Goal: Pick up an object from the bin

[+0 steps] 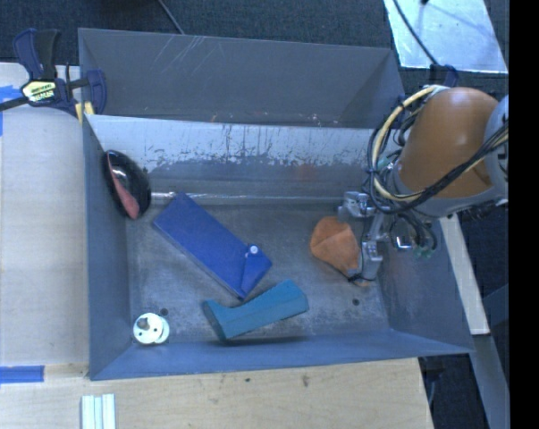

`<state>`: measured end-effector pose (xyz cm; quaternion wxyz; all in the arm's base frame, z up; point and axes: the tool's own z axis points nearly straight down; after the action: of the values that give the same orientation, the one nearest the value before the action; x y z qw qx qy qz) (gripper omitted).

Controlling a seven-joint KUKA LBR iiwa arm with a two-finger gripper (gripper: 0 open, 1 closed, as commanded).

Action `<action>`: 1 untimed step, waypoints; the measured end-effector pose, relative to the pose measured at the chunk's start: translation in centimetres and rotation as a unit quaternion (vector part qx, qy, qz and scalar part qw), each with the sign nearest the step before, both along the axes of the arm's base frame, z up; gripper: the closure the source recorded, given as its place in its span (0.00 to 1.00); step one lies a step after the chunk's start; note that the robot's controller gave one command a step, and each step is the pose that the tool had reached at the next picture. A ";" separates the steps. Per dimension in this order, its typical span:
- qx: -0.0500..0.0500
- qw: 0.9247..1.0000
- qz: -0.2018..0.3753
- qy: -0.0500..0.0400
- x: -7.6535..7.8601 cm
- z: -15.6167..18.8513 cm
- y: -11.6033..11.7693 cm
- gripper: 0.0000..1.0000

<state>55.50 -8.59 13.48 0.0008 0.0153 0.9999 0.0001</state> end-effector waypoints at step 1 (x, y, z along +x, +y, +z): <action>-0.001 0.996 -0.093 -0.003 1.8 -3.2 -3.5 1.00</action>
Offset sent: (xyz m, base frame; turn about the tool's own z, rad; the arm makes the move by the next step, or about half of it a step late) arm 0.0000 0.0000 0.0000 0.0000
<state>57.26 -12.06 10.24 0.0034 0.1078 0.9942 -0.0006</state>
